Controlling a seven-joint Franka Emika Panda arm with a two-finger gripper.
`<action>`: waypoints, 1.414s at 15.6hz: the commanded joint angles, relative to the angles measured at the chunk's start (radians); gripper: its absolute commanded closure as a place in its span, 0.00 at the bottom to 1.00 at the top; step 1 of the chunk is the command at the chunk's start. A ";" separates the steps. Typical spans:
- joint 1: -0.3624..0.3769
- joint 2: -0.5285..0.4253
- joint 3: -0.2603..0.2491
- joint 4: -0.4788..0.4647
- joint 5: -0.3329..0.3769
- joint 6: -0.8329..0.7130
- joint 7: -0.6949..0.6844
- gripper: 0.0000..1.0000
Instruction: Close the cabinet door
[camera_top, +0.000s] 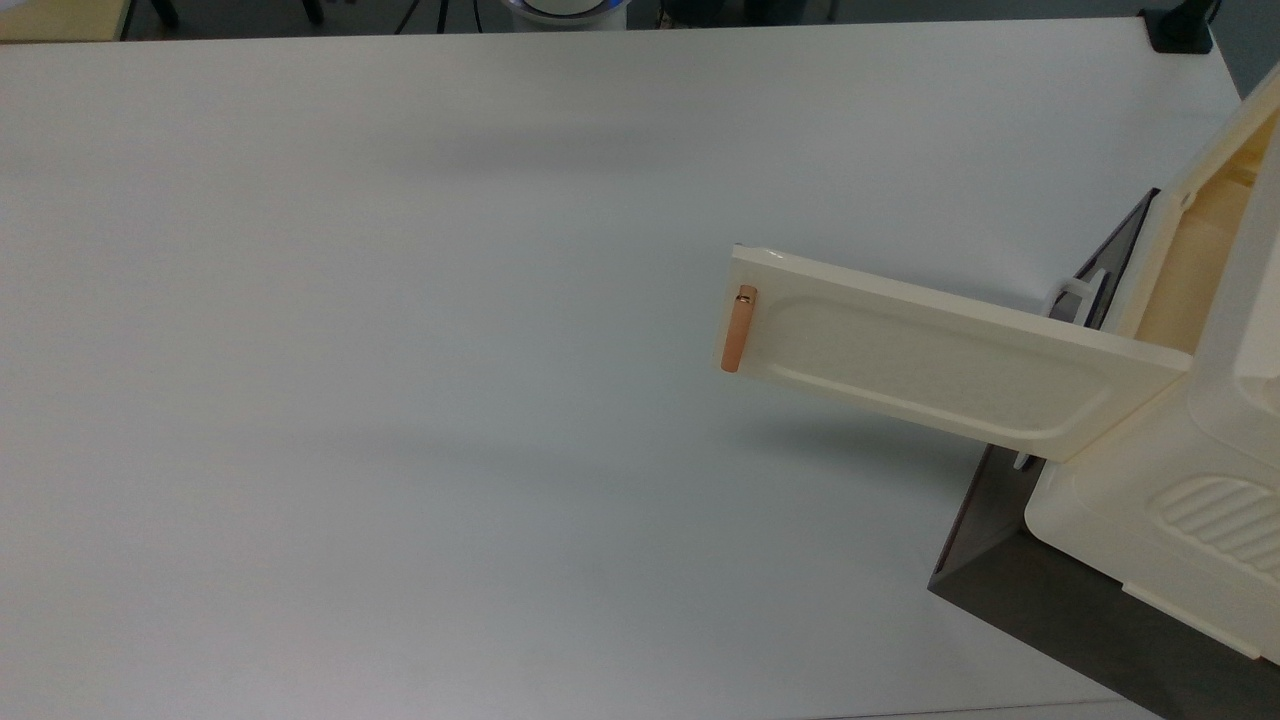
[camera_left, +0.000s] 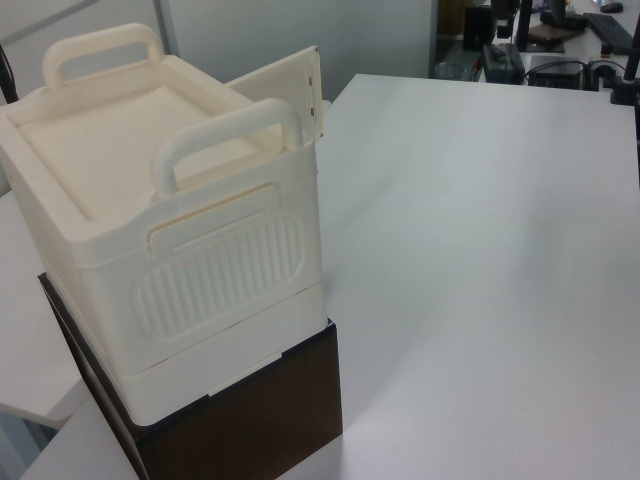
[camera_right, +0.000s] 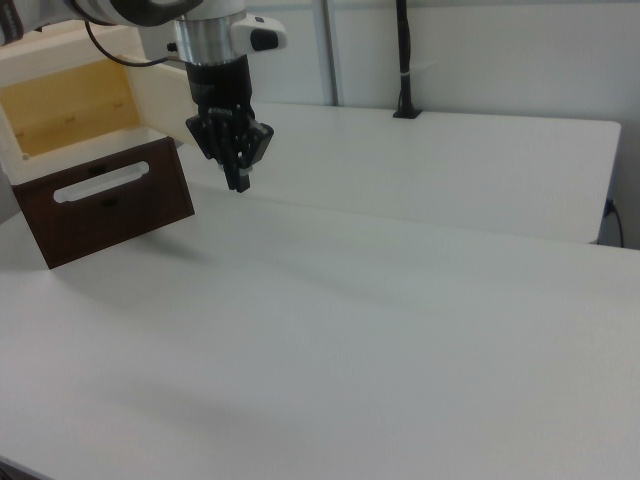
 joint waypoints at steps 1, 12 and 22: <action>0.024 0.007 -0.005 -0.004 0.036 0.041 -0.013 0.92; 0.114 0.018 -0.005 -0.002 0.214 0.370 0.038 0.99; 0.288 0.122 -0.017 0.031 0.220 0.849 0.398 0.98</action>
